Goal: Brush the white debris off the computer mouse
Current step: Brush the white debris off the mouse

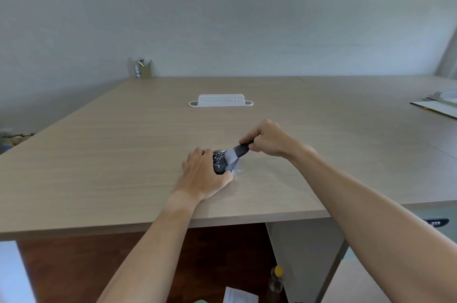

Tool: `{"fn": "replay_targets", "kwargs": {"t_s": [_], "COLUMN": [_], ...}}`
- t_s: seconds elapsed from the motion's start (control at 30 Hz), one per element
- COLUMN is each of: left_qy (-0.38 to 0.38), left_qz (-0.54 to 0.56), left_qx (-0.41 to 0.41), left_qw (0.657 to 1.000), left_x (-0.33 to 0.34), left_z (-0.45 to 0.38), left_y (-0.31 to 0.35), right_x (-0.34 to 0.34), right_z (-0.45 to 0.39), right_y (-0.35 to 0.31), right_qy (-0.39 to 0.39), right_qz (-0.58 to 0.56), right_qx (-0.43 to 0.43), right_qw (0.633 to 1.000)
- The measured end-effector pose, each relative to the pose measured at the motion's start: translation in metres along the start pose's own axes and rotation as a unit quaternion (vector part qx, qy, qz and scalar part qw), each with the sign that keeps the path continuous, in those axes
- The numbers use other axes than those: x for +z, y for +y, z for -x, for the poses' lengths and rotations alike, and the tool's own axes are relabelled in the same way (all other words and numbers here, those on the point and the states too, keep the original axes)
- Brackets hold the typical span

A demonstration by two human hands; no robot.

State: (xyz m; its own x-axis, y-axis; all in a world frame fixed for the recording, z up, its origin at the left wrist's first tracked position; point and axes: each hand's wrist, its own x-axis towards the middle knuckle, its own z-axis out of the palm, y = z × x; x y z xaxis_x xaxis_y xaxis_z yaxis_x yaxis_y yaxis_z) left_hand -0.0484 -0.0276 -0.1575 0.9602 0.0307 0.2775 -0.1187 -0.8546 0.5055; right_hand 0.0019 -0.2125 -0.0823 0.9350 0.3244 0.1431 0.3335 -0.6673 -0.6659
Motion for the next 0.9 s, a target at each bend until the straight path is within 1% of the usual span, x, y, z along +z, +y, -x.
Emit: {"fn": "replay_targets", "kwargs": {"t_s": [0.1, 0.17, 0.23, 0.3, 0.4, 0.47, 0.57, 0.67, 0.73, 0.8, 0.9], "left_qy": [-0.004, -0.006, -0.006, -0.005, 0.002, 0.002, 0.002, 0.003, 0.003, 0.004, 0.002], "left_qz": [0.001, 0.005, 0.010, 0.013, 0.018, 0.026, 0.040, 0.040, 0.037, 0.030, 0.024], "left_qx": [0.000, 0.000, 0.002, 0.003, 0.005, 0.005, 0.005, 0.012, 0.016, 0.022, 0.025], "left_qw": [1.000, 1.000, 1.000, 1.000, 1.000, 1.000, 0.999, 0.999, 0.999, 0.999, 0.999], "left_x": [0.000, 0.000, 0.000, 0.000, -0.001, -0.001, -0.001, -0.001, -0.001, -0.002, -0.002], "left_z": [0.000, -0.001, -0.001, -0.001, 0.000, 0.000, 0.001, 0.000, 0.000, 0.000, 0.000], "left_y": [0.000, 0.000, 0.000, 0.000, -0.001, -0.001, -0.002, -0.003, -0.003, -0.004, -0.004], "right_x": [-0.006, -0.010, -0.009, -0.005, 0.001, -0.001, -0.009, -0.012, -0.009, -0.004, -0.004], "right_z": [-0.004, -0.007, -0.008, -0.007, -0.006, -0.006, -0.007, -0.007, -0.005, -0.005, -0.009], "right_y": [0.001, 0.000, -0.004, -0.005, 0.004, 0.011, 0.018, 0.014, 0.009, 0.010, 0.014], "right_qy": [0.035, 0.056, 0.054, 0.029, 0.005, 0.022, 0.057, 0.064, 0.031, 0.005, 0.018], "right_qz": [0.029, 0.023, -0.015, -0.040, 0.011, 0.038, 0.048, -0.010, -0.055, -0.027, 0.041], "right_qx": [-0.002, -0.003, 0.002, 0.013, 0.003, 0.005, 0.011, 0.019, 0.026, 0.016, 0.010], "right_qw": [0.999, 0.998, 0.998, 0.999, 1.000, 0.999, 0.997, 0.998, 0.998, 0.999, 0.999]}}
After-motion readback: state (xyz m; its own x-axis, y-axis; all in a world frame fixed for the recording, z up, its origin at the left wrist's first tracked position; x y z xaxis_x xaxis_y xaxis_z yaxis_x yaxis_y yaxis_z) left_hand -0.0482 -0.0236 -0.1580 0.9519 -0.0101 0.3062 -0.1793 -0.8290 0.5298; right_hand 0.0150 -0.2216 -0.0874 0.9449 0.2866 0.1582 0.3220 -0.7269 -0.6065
